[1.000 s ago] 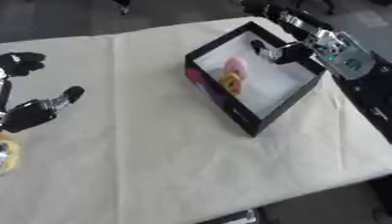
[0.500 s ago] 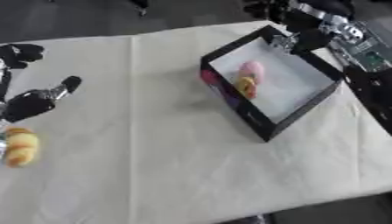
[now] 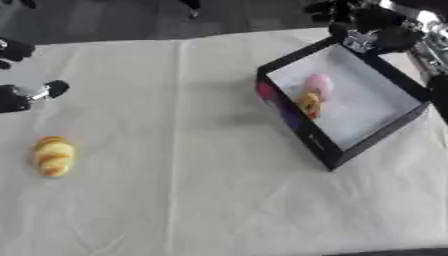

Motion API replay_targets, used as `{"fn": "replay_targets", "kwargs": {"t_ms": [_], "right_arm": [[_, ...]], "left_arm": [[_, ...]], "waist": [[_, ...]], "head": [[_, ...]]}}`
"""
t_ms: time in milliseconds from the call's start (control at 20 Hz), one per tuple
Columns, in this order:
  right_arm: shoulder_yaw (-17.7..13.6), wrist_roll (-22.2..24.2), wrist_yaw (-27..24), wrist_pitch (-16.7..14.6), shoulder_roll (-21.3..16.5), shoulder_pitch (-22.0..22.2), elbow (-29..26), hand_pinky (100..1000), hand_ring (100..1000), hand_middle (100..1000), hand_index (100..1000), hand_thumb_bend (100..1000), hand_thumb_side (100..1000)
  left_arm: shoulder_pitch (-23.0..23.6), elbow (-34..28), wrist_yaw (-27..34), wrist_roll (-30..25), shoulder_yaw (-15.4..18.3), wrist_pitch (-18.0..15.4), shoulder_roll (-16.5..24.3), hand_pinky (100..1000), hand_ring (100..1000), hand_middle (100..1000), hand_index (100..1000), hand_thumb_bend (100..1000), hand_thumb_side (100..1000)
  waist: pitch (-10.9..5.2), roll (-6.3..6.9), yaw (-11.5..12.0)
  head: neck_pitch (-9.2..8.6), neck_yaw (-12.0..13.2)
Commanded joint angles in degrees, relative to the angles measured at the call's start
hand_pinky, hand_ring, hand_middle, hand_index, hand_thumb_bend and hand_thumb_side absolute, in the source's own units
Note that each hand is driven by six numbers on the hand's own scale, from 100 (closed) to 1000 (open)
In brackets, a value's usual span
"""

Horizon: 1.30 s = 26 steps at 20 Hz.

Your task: Pick up the objects with one hand, pass them to the other hand, and then place them into the box on the other side of the table.

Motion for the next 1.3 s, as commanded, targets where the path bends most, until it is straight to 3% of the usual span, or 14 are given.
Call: {"fn": "replay_targets", "kwargs": {"t_ms": [50,250,600,950,1100,1300], "right_arm": [[-0.6,0.0,-0.5,0.3,-2.8,-1.0,-0.9,1000,993,1000,1000,100,329],[-0.3,0.1,-0.2,0.1,-2.8,-1.1,-0.9,1000,992,1000,1000,100,325],[0.0,0.3,0.9,-0.2,-2.9,-0.4,-0.5,1000,988,1000,1000,100,306],[0.9,0.6,1.6,-0.9,-2.8,-0.3,-0.3,1000,985,1000,1000,100,300],[1.2,0.9,2.0,-1.1,-2.8,-0.2,-0.2,1000,983,1000,1000,100,287],[1.7,1.1,3.1,-1.6,-2.5,0.0,0.1,1000,983,1000,1000,100,282]], "left_arm": [[-1.8,-0.5,4.4,-5.3,-1.6,2.8,4.1,824,803,714,804,708,523],[-2.6,-0.5,4.9,-10.7,-3.5,5.2,5.7,836,813,723,805,739,495],[-2.2,2.8,1.3,-21.6,-4.9,6.2,6.2,843,821,740,801,788,466],[-1.5,9.4,-5.6,-19.8,-5.7,7.8,4.8,845,807,728,786,844,409],[-1.4,12.1,-7.5,-19.9,-6.3,7.4,4.0,836,797,716,776,851,281],[-0.7,15.8,-6.3,-18.6,-6.3,8.6,3.2,837,799,717,776,854,289]], "waist": [[-1.75,0.75,0.0],[-1.84,0.89,0.0],[-2.30,1.40,0.1],[-3.32,1.90,0.2],[-3.59,2.14,0.2],[-3.77,2.45,0.2]], "head": [[-0.15,0.8],[-0.15,1.3],[-0.15,1.9],[-0.15,2.1],[-0.15,2.3],[-0.15,2.7]]}}
